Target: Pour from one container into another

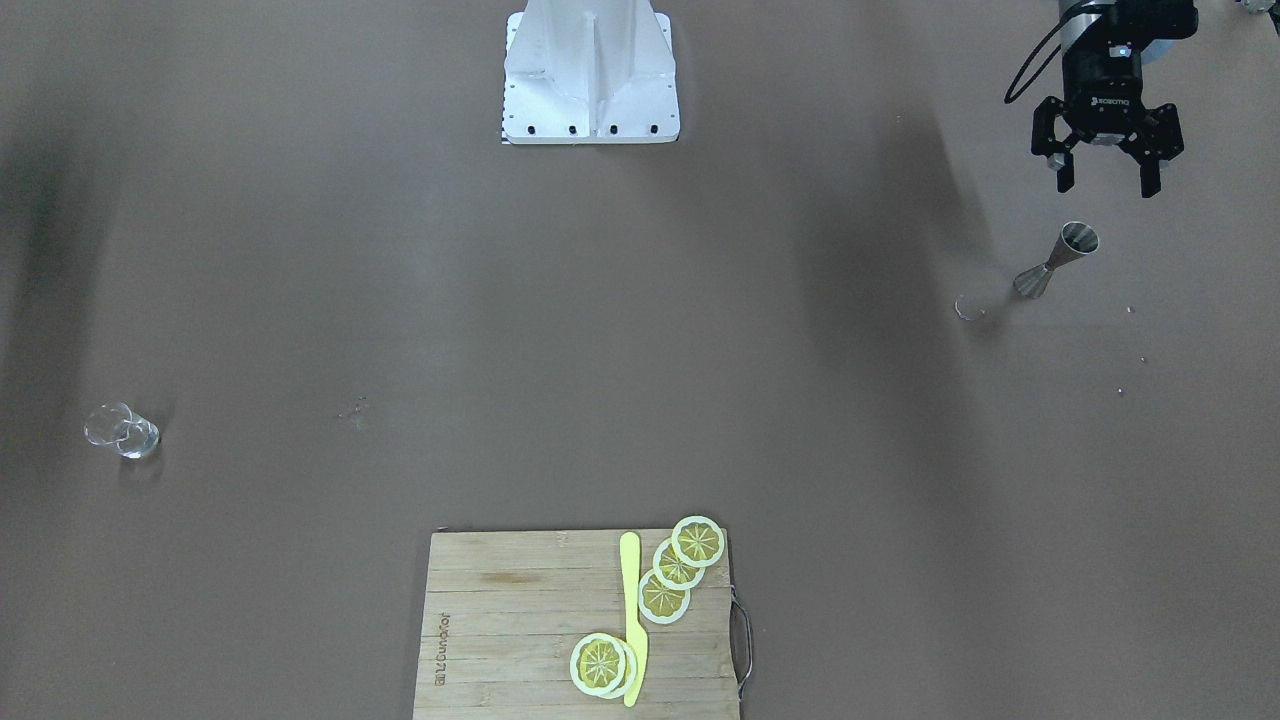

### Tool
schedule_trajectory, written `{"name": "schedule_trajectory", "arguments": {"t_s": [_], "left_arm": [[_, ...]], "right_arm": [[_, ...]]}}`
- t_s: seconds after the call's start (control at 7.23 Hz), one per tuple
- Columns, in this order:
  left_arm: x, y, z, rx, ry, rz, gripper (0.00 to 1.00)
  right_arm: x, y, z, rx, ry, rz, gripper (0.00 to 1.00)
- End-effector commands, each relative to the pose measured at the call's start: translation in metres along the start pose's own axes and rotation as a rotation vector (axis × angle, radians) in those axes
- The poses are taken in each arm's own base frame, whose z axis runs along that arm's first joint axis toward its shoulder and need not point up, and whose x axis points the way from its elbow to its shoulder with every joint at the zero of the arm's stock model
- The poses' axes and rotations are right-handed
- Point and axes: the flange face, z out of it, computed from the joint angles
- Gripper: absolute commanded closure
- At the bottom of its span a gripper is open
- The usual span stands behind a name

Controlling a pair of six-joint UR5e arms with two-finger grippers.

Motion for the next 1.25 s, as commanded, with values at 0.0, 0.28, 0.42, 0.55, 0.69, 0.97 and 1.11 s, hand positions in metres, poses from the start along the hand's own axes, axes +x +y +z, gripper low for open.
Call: {"name": "schedule_trajectory", "arguments": {"t_s": [0.0, 0.28, 0.42, 0.55, 0.69, 0.97, 1.11], "left_arm": [[0.033, -0.024, 0.010, 0.003, 0.050, 0.040, 0.03], [0.084, -0.033, 0.040, 0.010, 0.063, 0.075, 0.03], [0.106, -0.039, 0.056, 0.013, 0.062, 0.093, 0.03], [0.122, -0.045, 0.070, 0.008, 0.067, 0.103, 0.03], [0.135, -0.049, 0.083, -0.008, 0.066, 0.123, 0.03], [0.163, -0.072, 0.119, -0.031, 0.077, 0.186, 0.03], [0.174, -0.083, 0.136, -0.044, 0.065, 0.208, 0.03]], "right_arm": [[-0.007, -0.005, -0.003, 0.008, -0.003, -0.014, 0.00], [-0.015, -0.008, -0.006, 0.014, -0.036, -0.022, 0.00], [-0.019, -0.011, -0.007, 0.012, -0.040, -0.023, 0.00], [-0.022, -0.010, -0.008, 0.018, -0.041, -0.032, 0.00], [-0.027, -0.010, -0.014, 0.028, -0.045, -0.043, 0.00], [-0.029, -0.010, -0.016, 0.032, -0.044, -0.046, 0.00], [-0.026, -0.008, -0.014, 0.031, -0.030, -0.044, 0.00]]}}
